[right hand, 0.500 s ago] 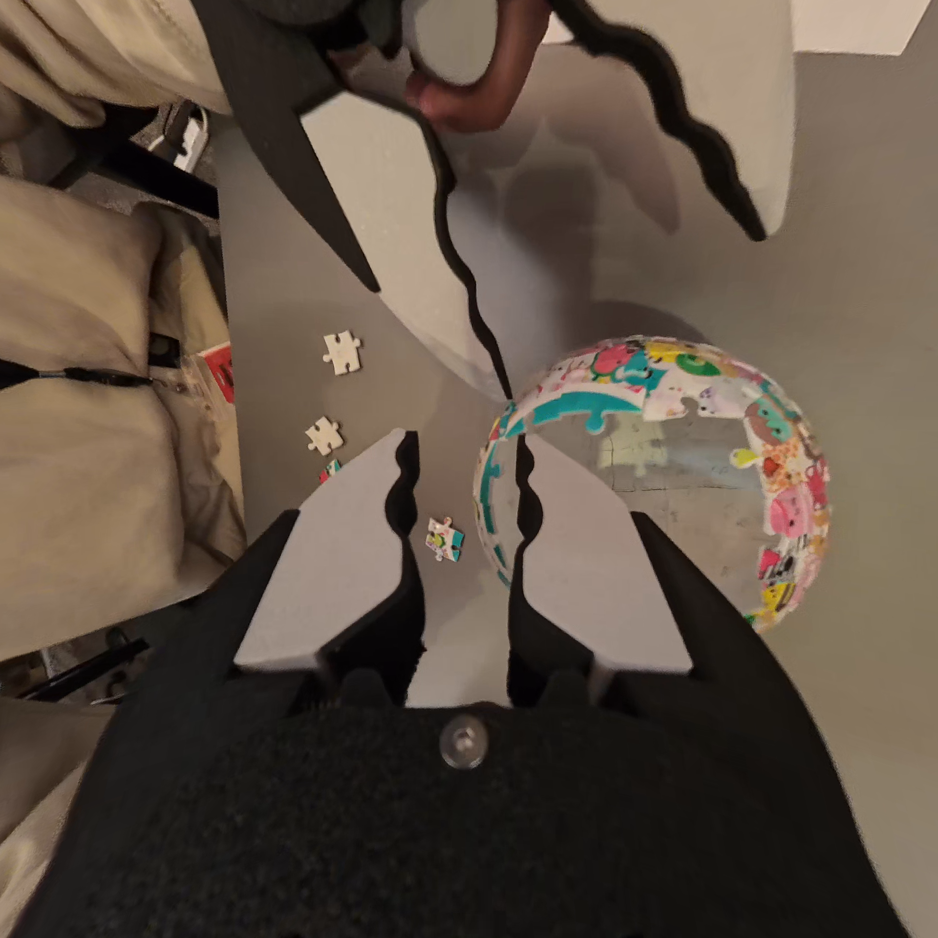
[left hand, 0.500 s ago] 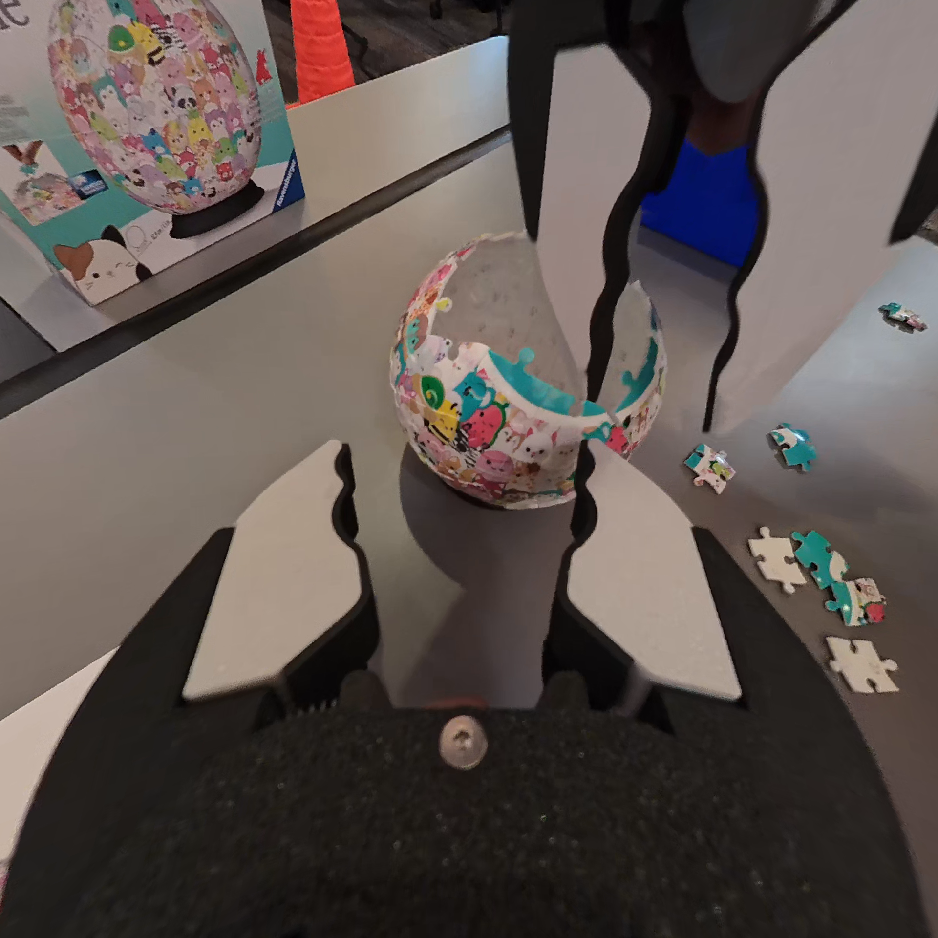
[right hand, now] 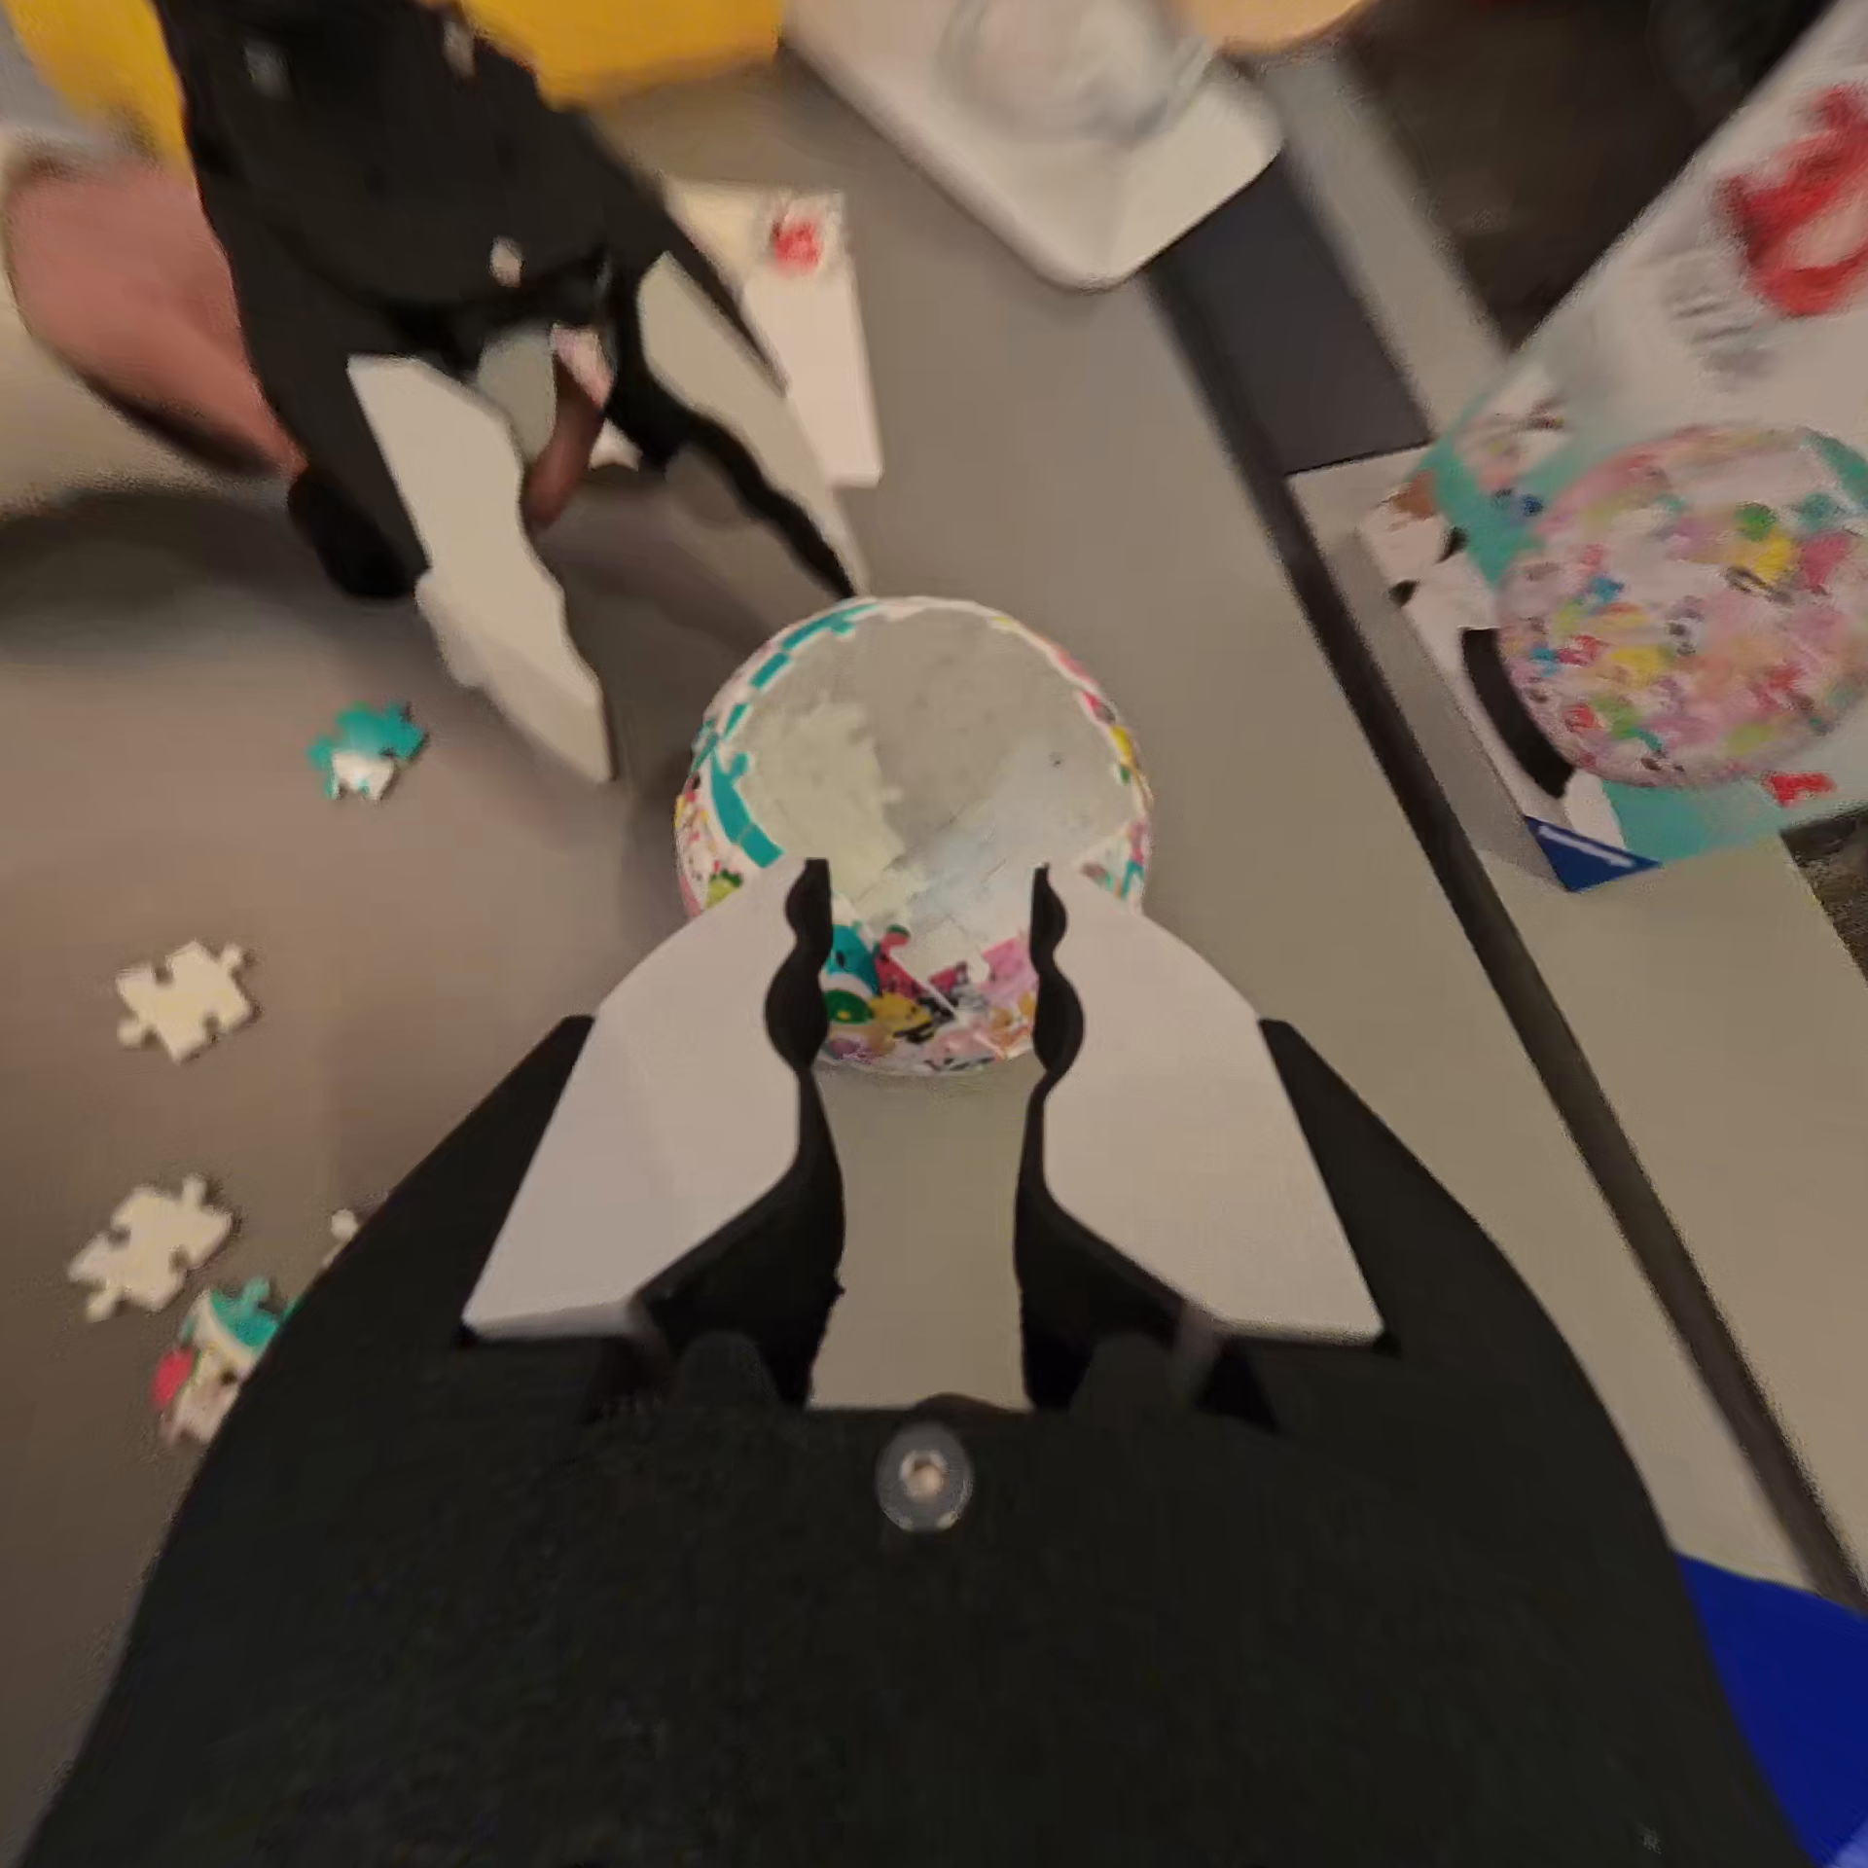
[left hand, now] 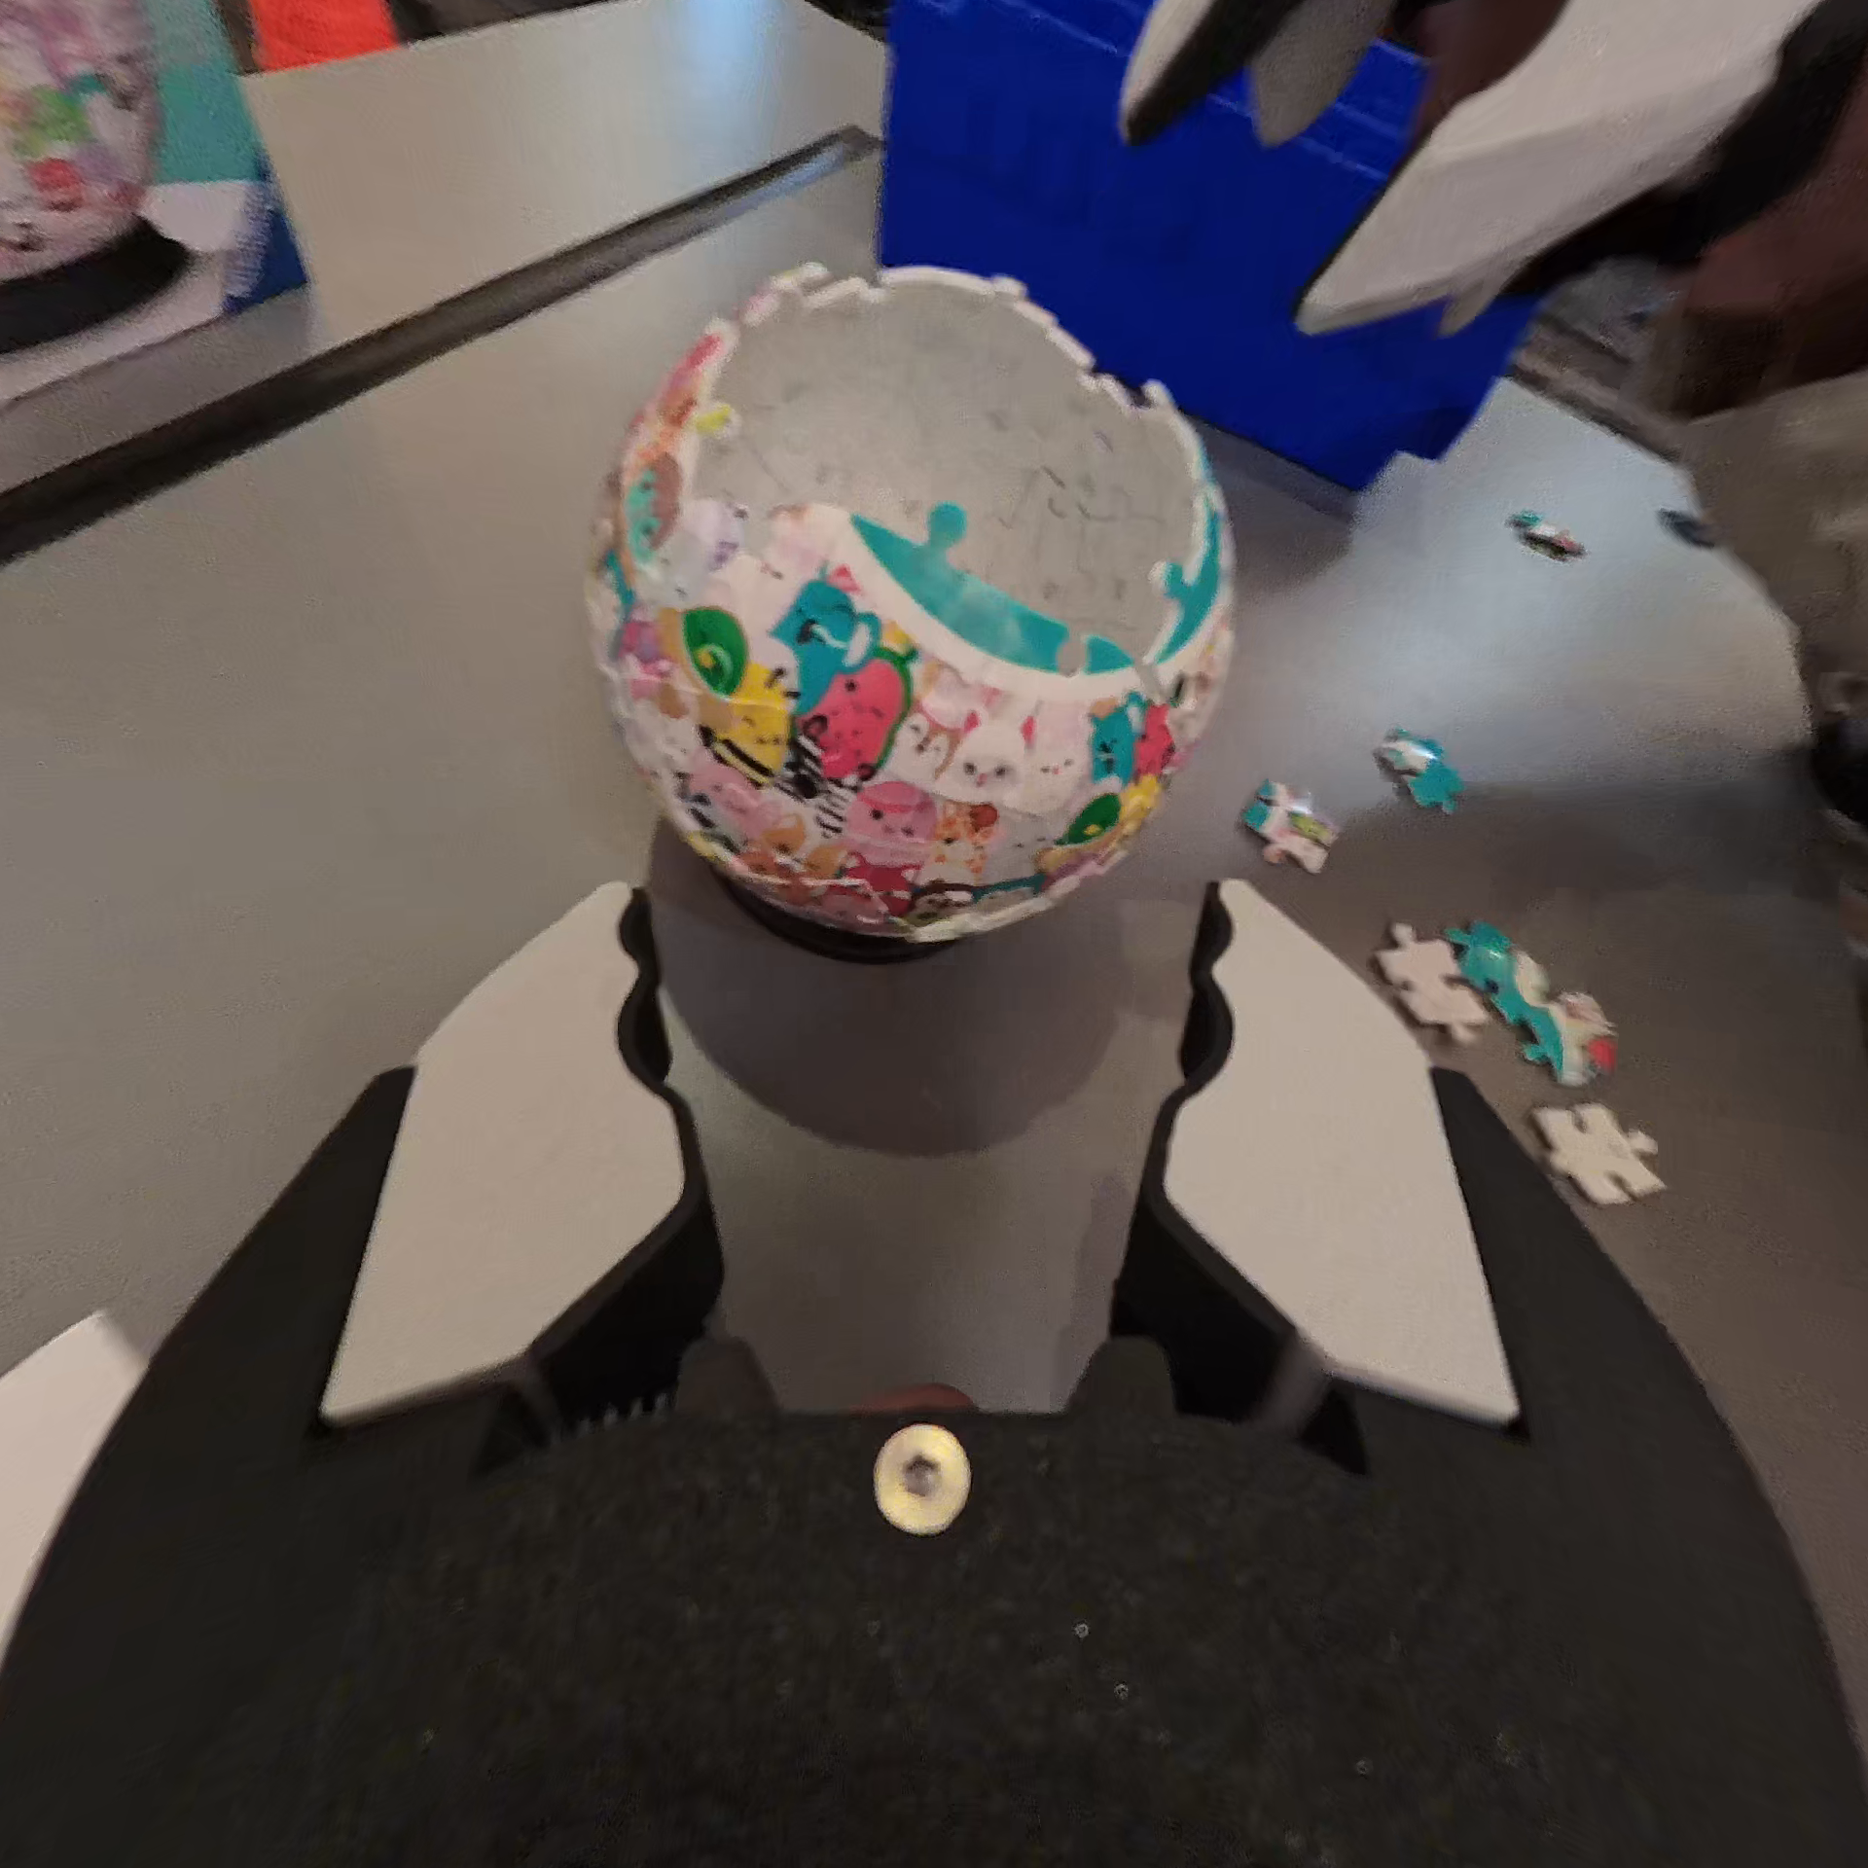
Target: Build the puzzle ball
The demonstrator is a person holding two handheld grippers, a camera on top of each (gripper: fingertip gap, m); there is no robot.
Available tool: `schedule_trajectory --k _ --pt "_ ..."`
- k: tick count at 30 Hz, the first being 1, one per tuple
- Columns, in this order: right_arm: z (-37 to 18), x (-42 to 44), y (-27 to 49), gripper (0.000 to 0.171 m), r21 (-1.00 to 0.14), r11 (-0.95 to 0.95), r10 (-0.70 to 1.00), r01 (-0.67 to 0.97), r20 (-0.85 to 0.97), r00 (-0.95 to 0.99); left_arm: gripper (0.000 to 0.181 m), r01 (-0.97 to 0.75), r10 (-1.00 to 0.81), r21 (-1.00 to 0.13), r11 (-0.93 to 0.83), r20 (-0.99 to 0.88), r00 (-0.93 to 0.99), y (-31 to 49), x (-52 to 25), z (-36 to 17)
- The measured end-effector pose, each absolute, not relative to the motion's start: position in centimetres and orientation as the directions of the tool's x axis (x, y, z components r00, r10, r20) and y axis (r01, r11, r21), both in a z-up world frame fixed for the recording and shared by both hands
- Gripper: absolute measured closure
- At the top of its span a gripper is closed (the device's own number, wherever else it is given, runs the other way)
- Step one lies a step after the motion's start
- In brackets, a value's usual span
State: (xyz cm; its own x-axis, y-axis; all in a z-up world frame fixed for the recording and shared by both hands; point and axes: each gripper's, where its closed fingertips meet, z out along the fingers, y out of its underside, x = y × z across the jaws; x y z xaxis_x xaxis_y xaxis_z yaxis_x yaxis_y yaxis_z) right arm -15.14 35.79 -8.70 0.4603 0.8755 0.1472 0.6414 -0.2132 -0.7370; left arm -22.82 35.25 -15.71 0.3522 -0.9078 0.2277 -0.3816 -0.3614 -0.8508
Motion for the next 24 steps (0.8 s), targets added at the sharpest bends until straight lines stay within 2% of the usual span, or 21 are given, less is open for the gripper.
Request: schedule_trajectory --k 1,2,3,5,7,9,13,22,24 --pt "-8.7 -14.5 35.6 0.129 -0.812 -0.222 0.858 0.54 0.1 0.504 0.075 -0.38 -0.915 -0.848 -0.37 0.264 0.304 34.6 -22.5 -15.9" --pt "-9.2 -13.8 35.5 0.114 -0.876 -0.241 0.842 0.419 0.026 0.539 0.071 -0.381 -0.915 -0.837 -0.393 0.314 0.254 34.0 -22.2 -16.0" --pt "-10.2 -13.5 35.2 0.085 -0.906 -0.285 0.842 0.312 -0.081 0.533 0.069 -0.387 -0.91 -0.824 -0.414 0.359 0.209 33.5 -22.0 -16.2" --pt "-12.9 -13.4 34.6 0.082 -0.842 -0.496 0.812 0.212 -0.364 0.456 0.066 -0.402 -0.896 -0.802 -0.442 0.419 0.15 33.3 -21.5 -16.6" --pt "-14.1 -14.2 34.7 0.061 -0.702 -0.704 0.691 0.111 -0.639 0.338 0.064 -0.432 -0.881 -0.774 -0.464 0.455 0.132 33.8 -21.1 -17.0" --pt "-13.7 -14.4 35.7 0.058 -0.618 -0.786 0.604 0.02 -0.76 0.237 0.059 -0.437 -0.864 -0.755 -0.489 0.487 0.127 34.4 -20.9 -16.9" --pt "-12.6 -14.3 36.9 0.048 -0.62 -0.783 0.606 -0.047 -0.778 0.169 0.059 -0.417 -0.856 -0.755 -0.505 0.499 0.134 35.1 -20.9 -16.7" --pt "-10.9 -14.0 38.6 0.057 -0.71 -0.696 0.697 -0.108 -0.704 0.132 0.063 -0.388 -0.853 -0.764 -0.515 0.503 0.143 35.6 -20.7 -16.7" --pt "-11.9 -13.5 38.9 0.054 -0.694 -0.714 0.675 -0.092 -0.718 0.173 0.07 -0.357 -0.833 -0.758 -0.545 0.539 0.126 35.8 -21.0 -16.4"
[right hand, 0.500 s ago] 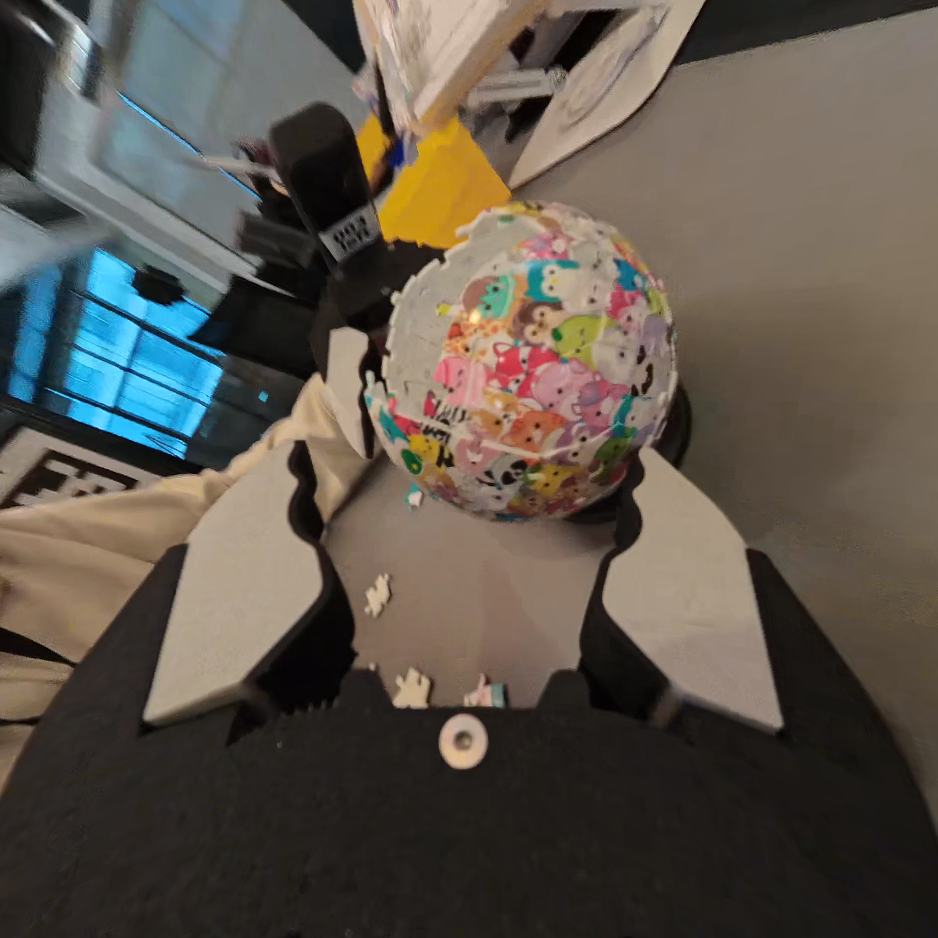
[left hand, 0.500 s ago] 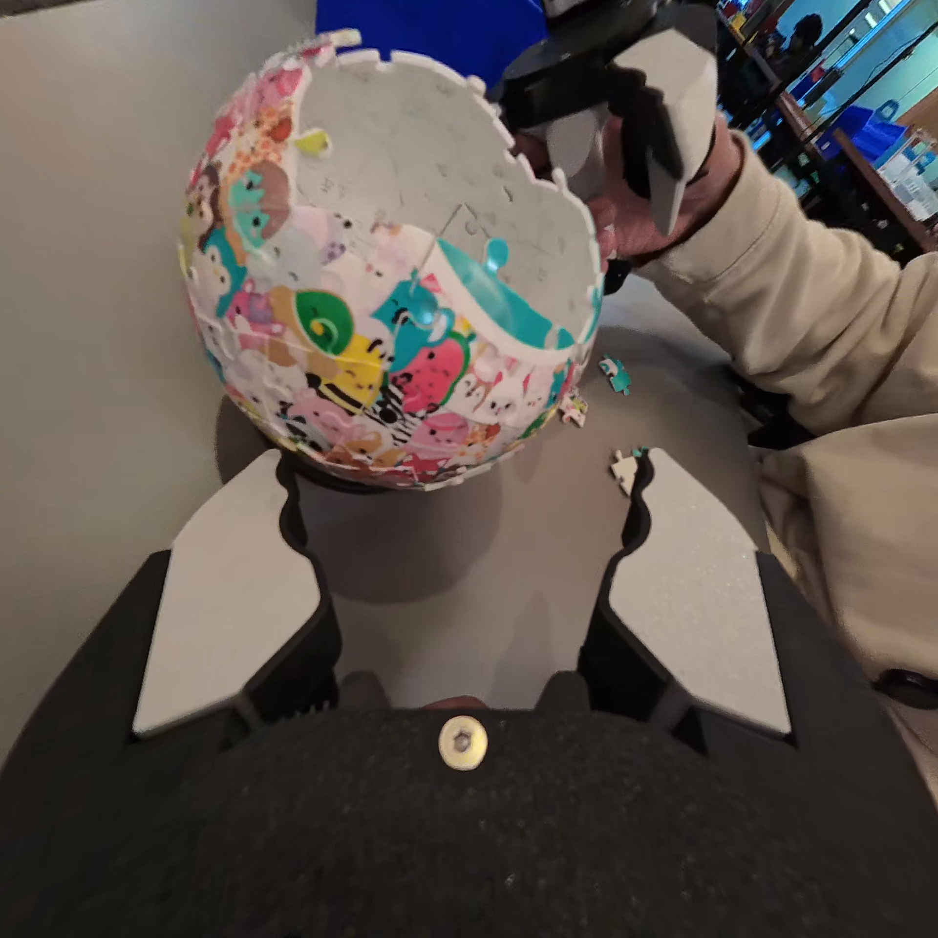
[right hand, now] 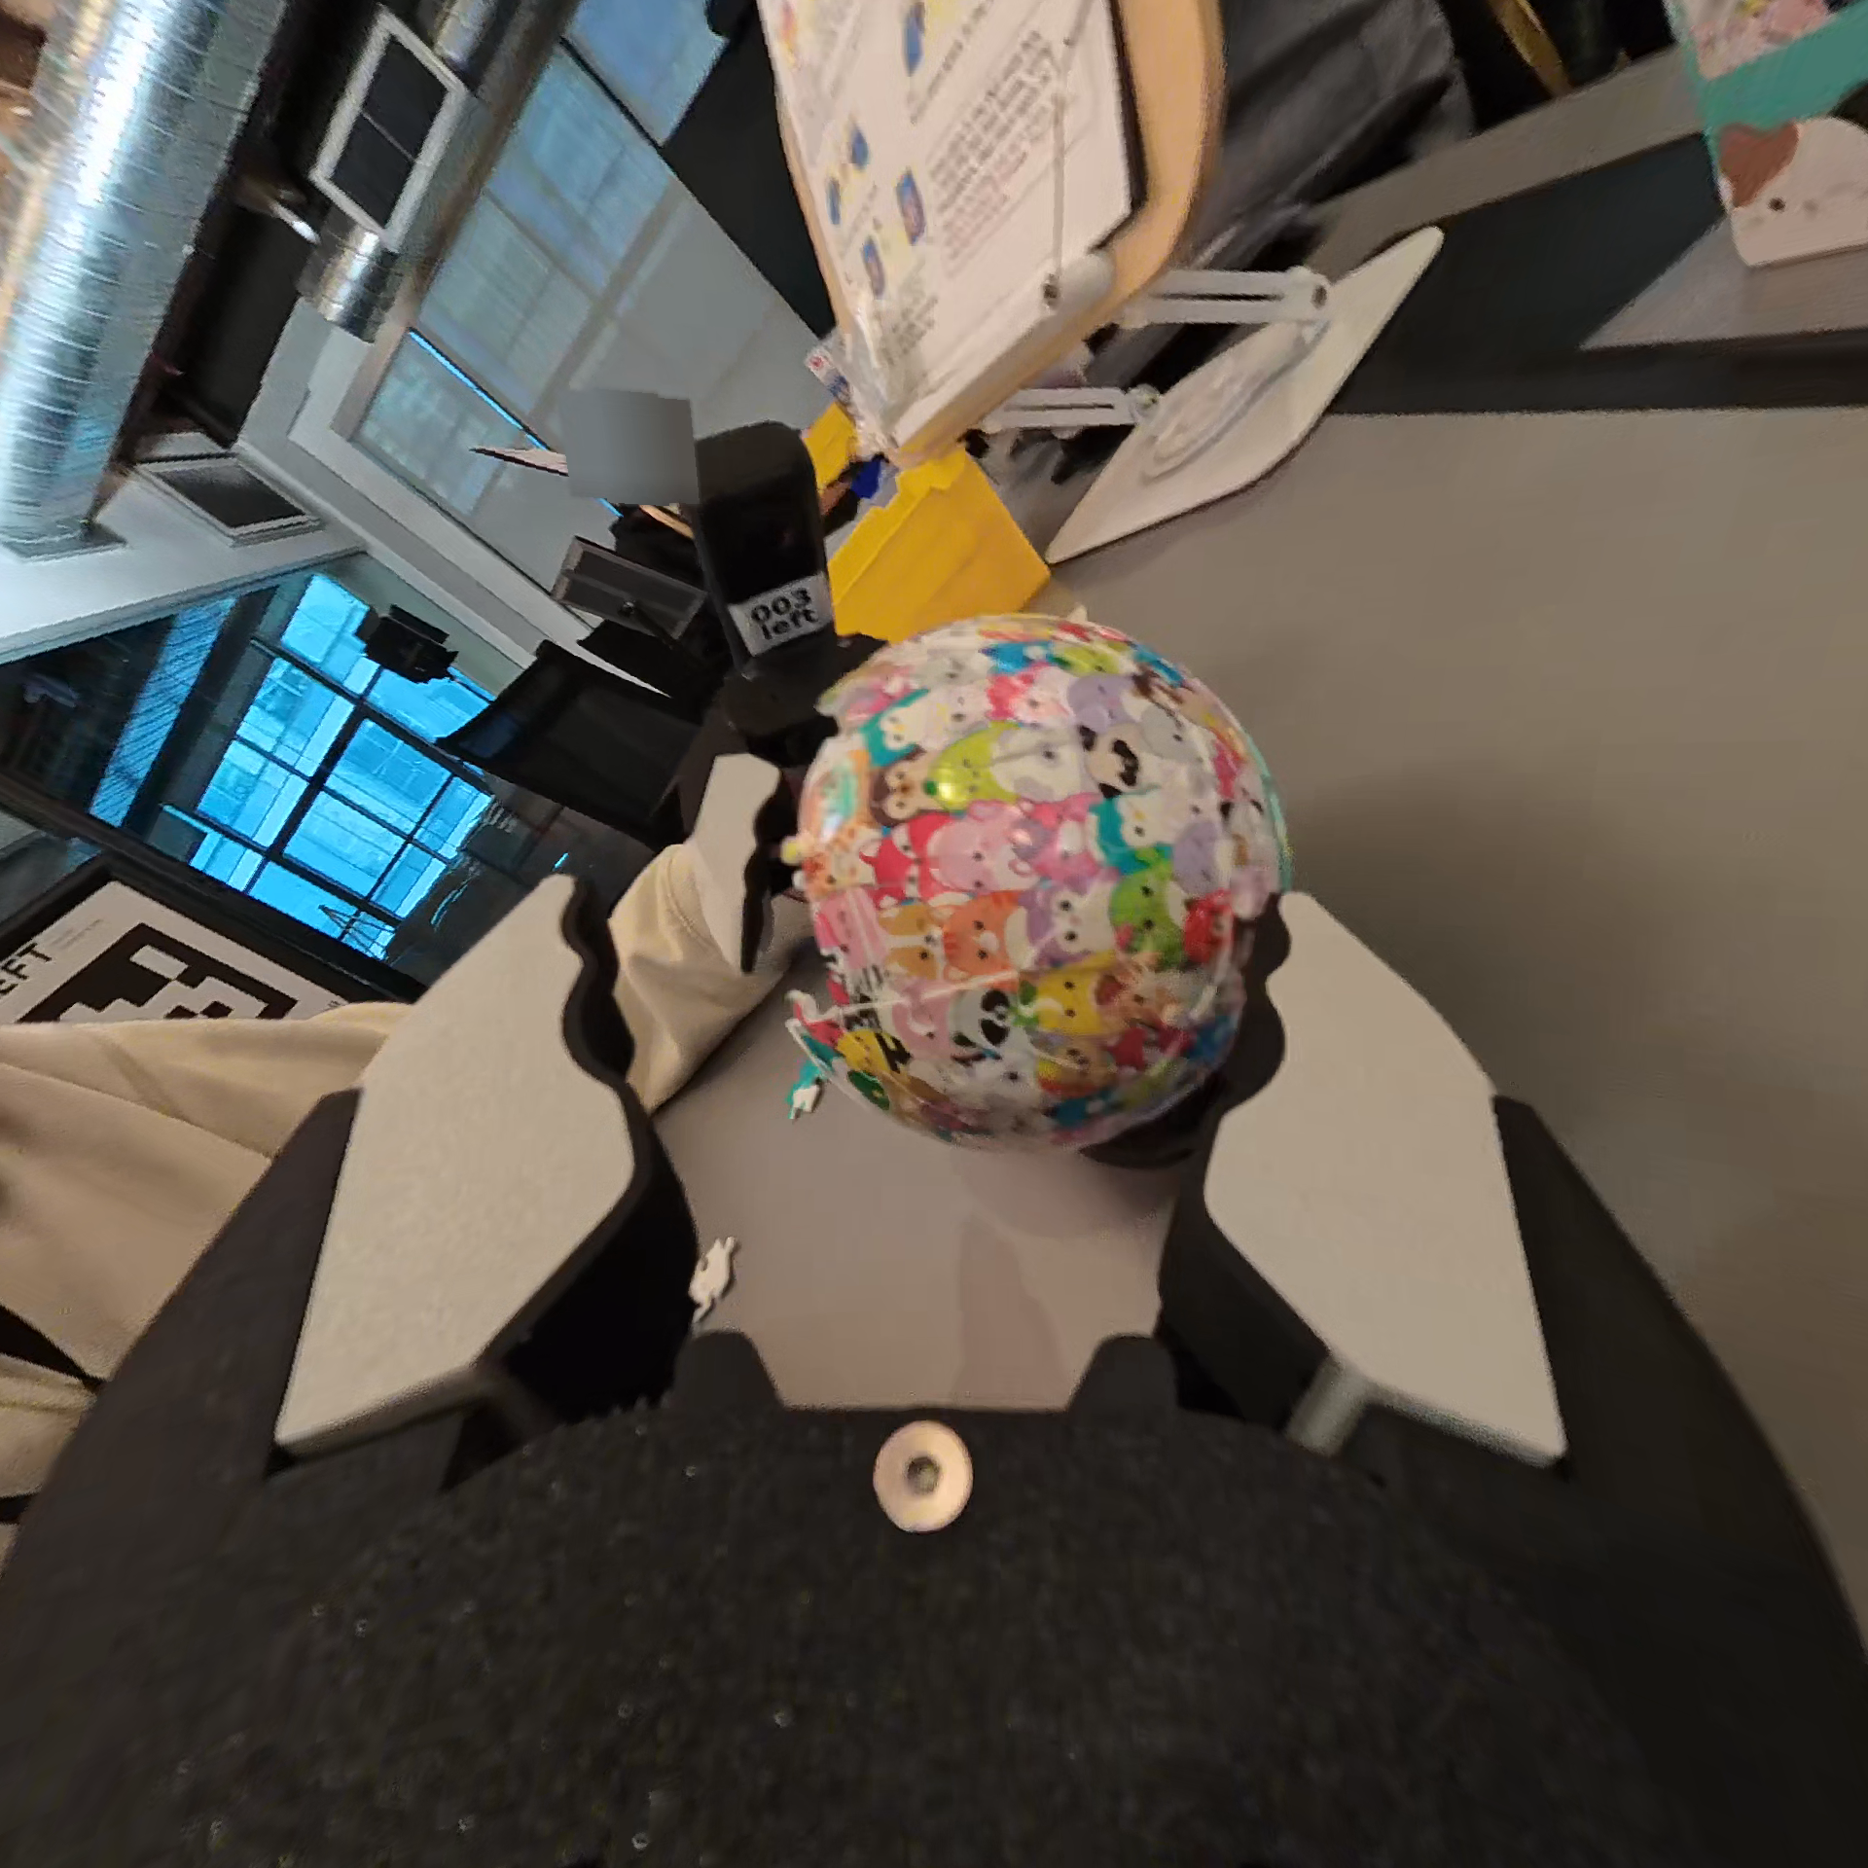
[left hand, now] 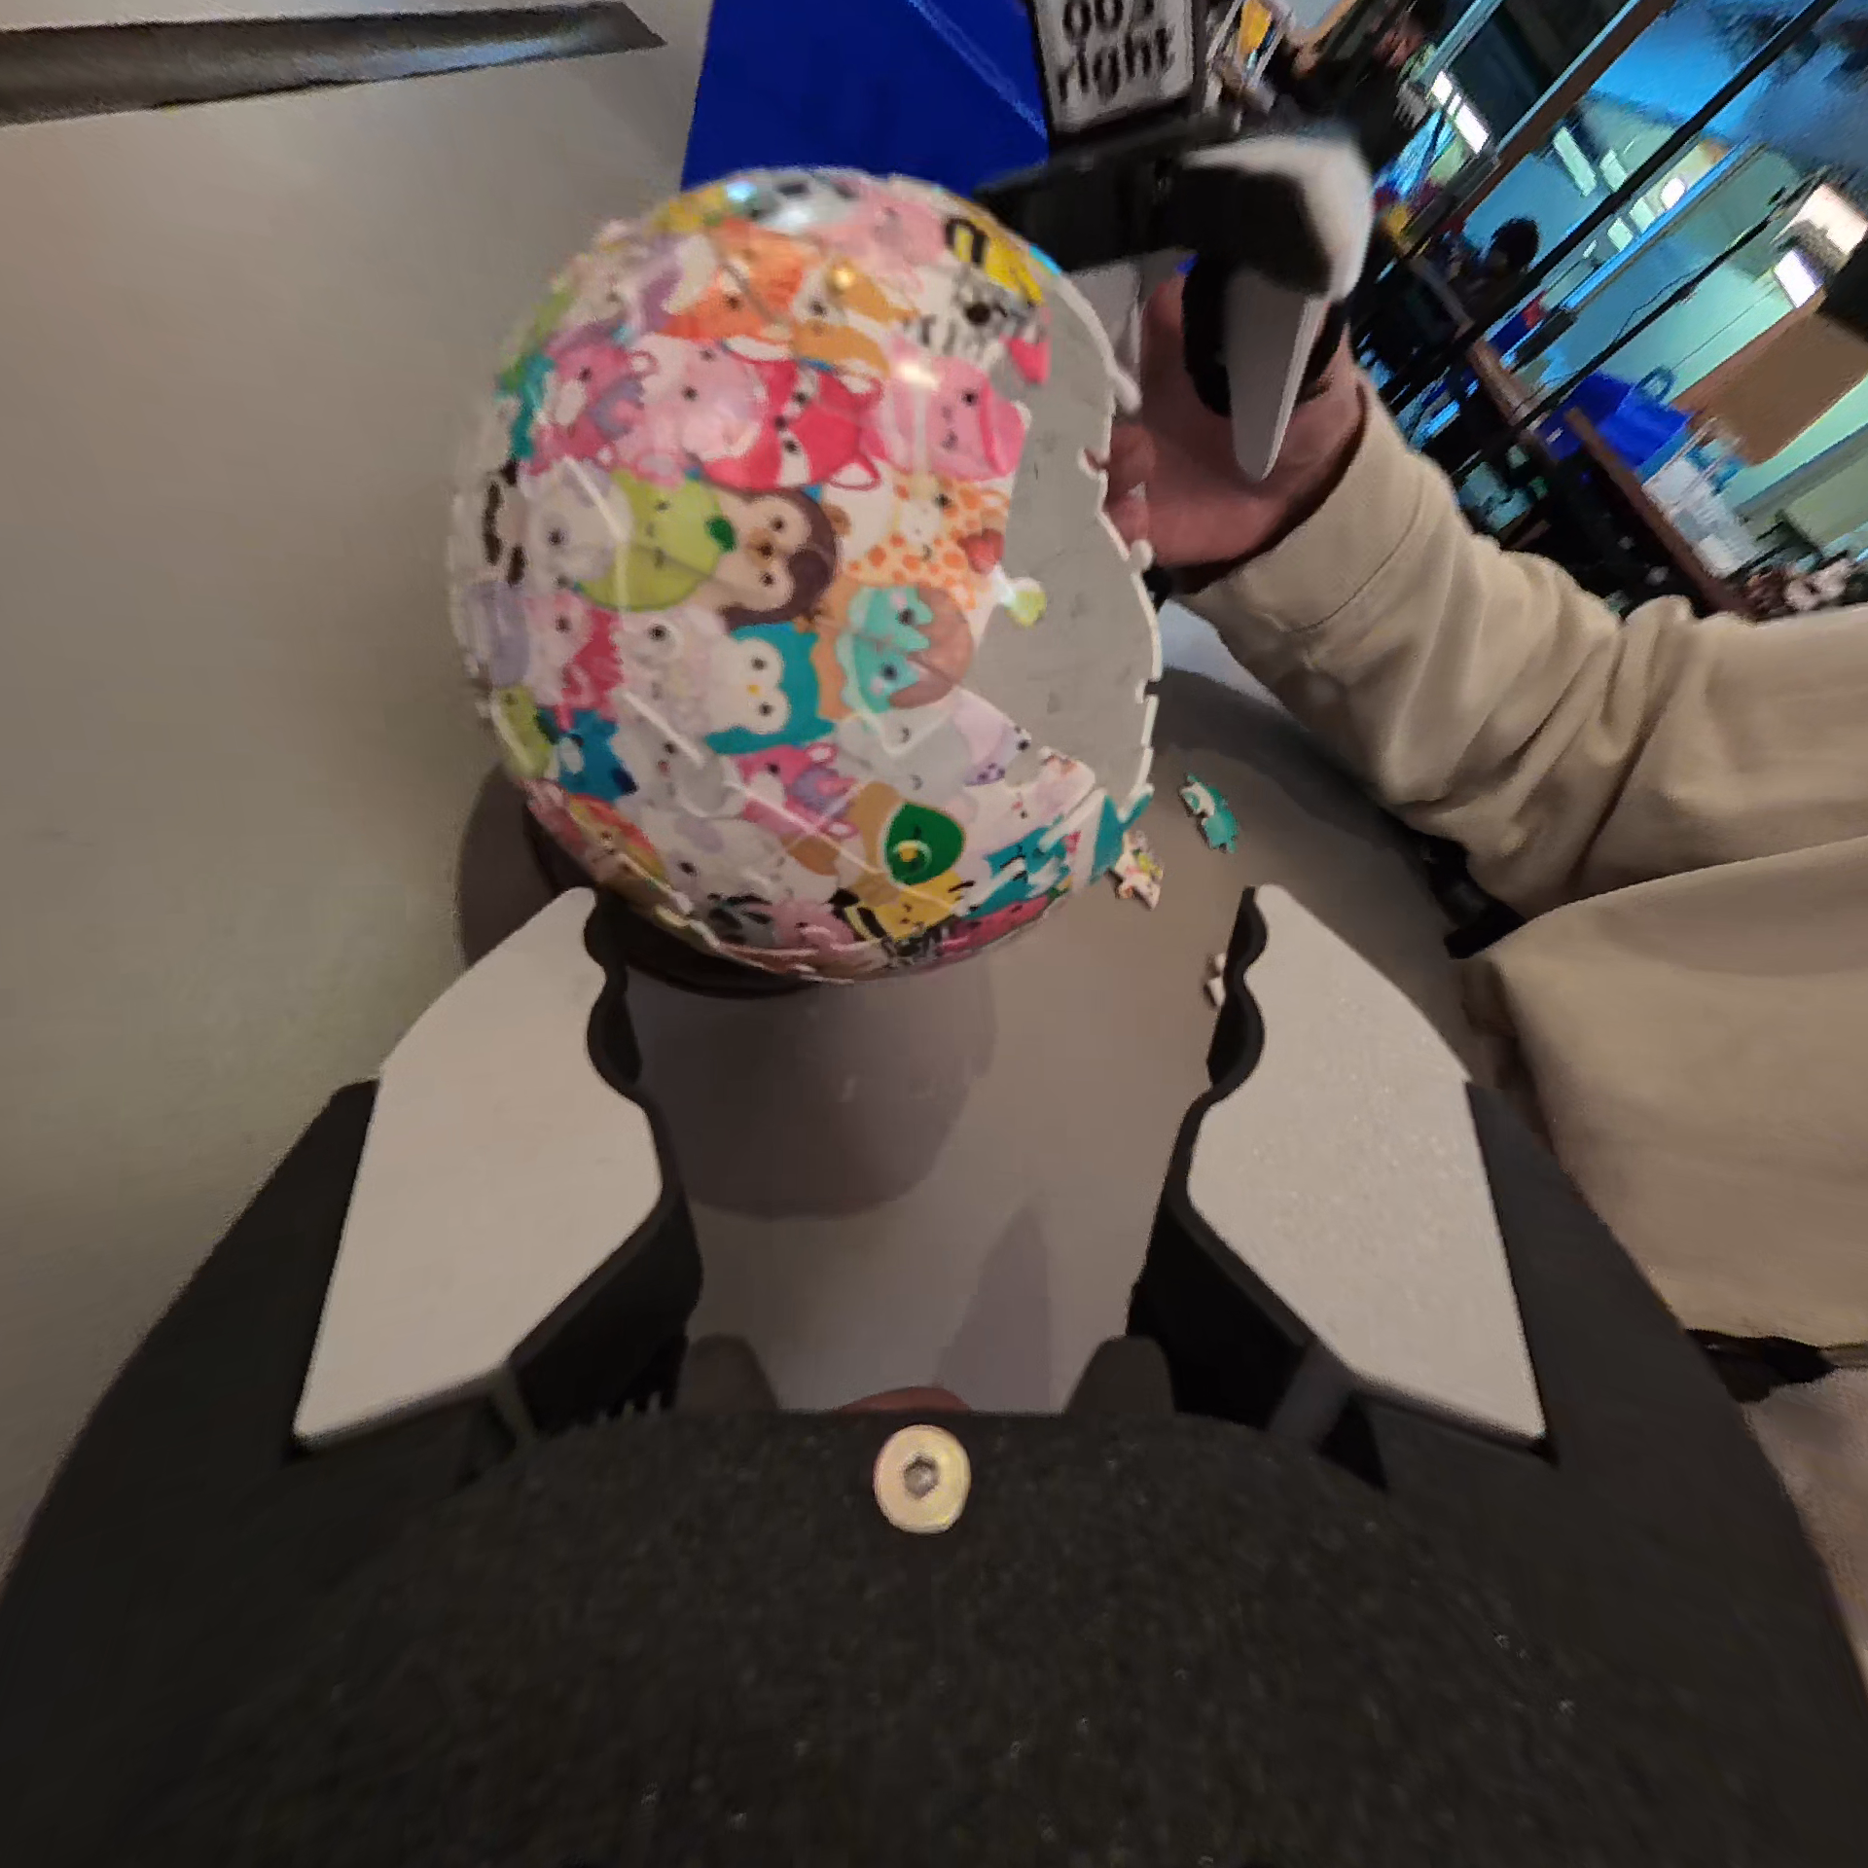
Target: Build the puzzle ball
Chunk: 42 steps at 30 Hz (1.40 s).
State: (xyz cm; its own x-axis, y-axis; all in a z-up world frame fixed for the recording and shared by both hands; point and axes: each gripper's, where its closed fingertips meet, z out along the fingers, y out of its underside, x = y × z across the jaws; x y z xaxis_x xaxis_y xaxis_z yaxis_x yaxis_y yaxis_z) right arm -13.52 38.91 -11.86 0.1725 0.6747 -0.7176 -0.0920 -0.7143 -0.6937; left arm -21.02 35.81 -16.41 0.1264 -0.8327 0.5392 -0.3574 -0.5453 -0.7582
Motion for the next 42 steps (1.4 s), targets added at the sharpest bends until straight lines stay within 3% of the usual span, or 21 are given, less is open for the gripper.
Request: schedule_trajectory --k 4,9,15,20,27,34,36,38,42 --pt "-12.2 -13.9 38.4 0.05 -0.642 -0.764 0.633 -0.069 -0.766 0.115 0.069 -0.27 -0.781 -0.739 -0.617 0.618 0.093 36.6 -21.1 -15.2" --pt "-10.7 -14.7 39.5 0.044 -0.686 -0.722 0.675 -0.083 -0.726 0.131 0.059 -0.254 -0.8 -0.76 -0.598 0.586 0.129 37.5 -20.2 -14.5" --pt "-10.8 -14.0 40.1 0.048 -0.715 -0.695 0.692 -0.076 -0.694 0.199 0.068 -0.244 -0.791 -0.754 -0.61 0.597 0.132 37.6 -20.4 -14.9" --pt "-12.1 -14.5 38.5 0.039 -0.639 -0.767 0.619 -0.056 -0.76 0.199 0.064 -0.226 -0.766 -0.733 -0.641 0.631 0.125 37.5 -20.3 -14.9" --pt "-9.4 -15.6 39.8 0.033 -0.725 -0.686 0.695 -0.06 -0.678 0.239 0.037 -0.245 -0.788 -0.749 -0.616 0.589 0.181 38.5 -19.1 -14.5" --pt "-9.1 -15.1 39.2 0.042 -0.8 -0.598 0.77 -0.051 -0.591 0.241 0.05 -0.198 -0.794 -0.769 -0.608 0.588 0.156 38.3 -19.5 -14.7" --pt "-9.4 -14.1 38.0 0.05 -0.852 -0.522 0.819 -0.024 -0.509 0.266 0.056 -0.168 -0.788 -0.77 -0.616 0.601 0.135 38.4 -20.2 -14.5" --pt "-10.9 -13.0 36.2 0.061 -0.924 -0.359 0.892 0.134 -0.297 0.341 0.059 -0.142 -0.783 -0.77 -0.622 0.609 0.126 38.5 -21.1 -14.3" --pt "-15.3 -14.0 31.2 0.071 -0.849 -0.081 0.948 0.522 0.095 0.303 0.066 -0.122 -0.803 -0.795 -0.594 0.58 0.136 38.7 -22.6 -13.8"
